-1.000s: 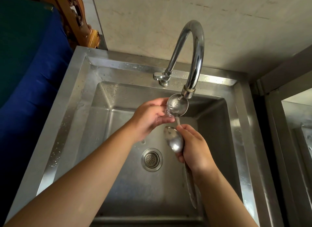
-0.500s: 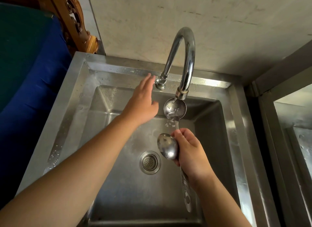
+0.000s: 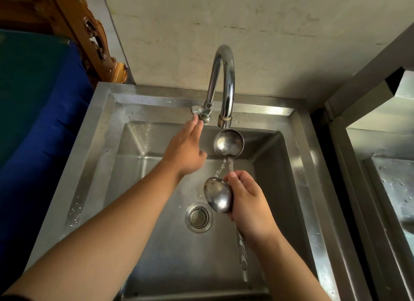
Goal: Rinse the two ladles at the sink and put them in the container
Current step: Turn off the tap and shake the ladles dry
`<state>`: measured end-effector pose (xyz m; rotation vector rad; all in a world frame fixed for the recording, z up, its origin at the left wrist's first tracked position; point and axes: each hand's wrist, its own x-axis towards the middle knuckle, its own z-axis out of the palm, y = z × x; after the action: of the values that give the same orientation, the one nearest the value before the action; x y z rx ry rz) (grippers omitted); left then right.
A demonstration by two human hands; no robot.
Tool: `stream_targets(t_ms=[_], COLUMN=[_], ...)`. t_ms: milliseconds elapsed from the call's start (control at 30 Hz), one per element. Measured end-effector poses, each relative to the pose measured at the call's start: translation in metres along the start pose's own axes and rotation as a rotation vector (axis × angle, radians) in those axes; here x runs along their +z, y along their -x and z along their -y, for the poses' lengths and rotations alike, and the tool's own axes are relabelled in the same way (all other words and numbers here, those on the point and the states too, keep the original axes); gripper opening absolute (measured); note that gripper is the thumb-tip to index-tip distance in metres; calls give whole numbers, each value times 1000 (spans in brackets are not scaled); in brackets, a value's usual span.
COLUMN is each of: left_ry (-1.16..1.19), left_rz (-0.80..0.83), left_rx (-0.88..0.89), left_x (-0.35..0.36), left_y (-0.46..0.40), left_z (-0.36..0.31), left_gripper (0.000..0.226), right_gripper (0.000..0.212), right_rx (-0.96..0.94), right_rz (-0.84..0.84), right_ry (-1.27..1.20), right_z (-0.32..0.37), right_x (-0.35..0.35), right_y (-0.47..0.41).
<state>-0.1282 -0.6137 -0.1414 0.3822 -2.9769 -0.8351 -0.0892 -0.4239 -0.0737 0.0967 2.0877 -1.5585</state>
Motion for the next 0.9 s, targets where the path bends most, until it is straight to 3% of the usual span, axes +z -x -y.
stream_targets(t_ms=[67, 167, 200, 267, 367, 567, 733, 900], left_ry=[213, 700, 855, 1080, 1263, 1137, 850, 270], left_rz=[-51, 247, 359, 504, 561, 361, 136, -112], left_rx=[-35, -202, -263, -311, -330, -296, -396, -355], left_x=[12, 39, 44, 47, 40, 21, -16, -75], left_y=[22, 75, 93, 127, 162, 194, 203, 199], left_z=[-11, -31, -38, -49, -53, -40, -26, -32], left_gripper=[67, 22, 19, 43, 46, 25, 15, 19], right_gripper=[29, 26, 24, 19, 15, 15, 16, 22], right_rx=[44, 87, 109, 170, 223, 264, 157, -142], right_rz=[19, 60, 59, 55, 73, 152, 55, -55], right_ry=[-71, -255, -314, -393, -421, -484, 16, 429], right_z=[-3, -7, -8, -12, -17, -12, -11, 30], right_x=[1, 2, 2, 1, -2, -8, -41, -83], right_y=[4, 8, 8, 7, 8, 9, 8, 34])
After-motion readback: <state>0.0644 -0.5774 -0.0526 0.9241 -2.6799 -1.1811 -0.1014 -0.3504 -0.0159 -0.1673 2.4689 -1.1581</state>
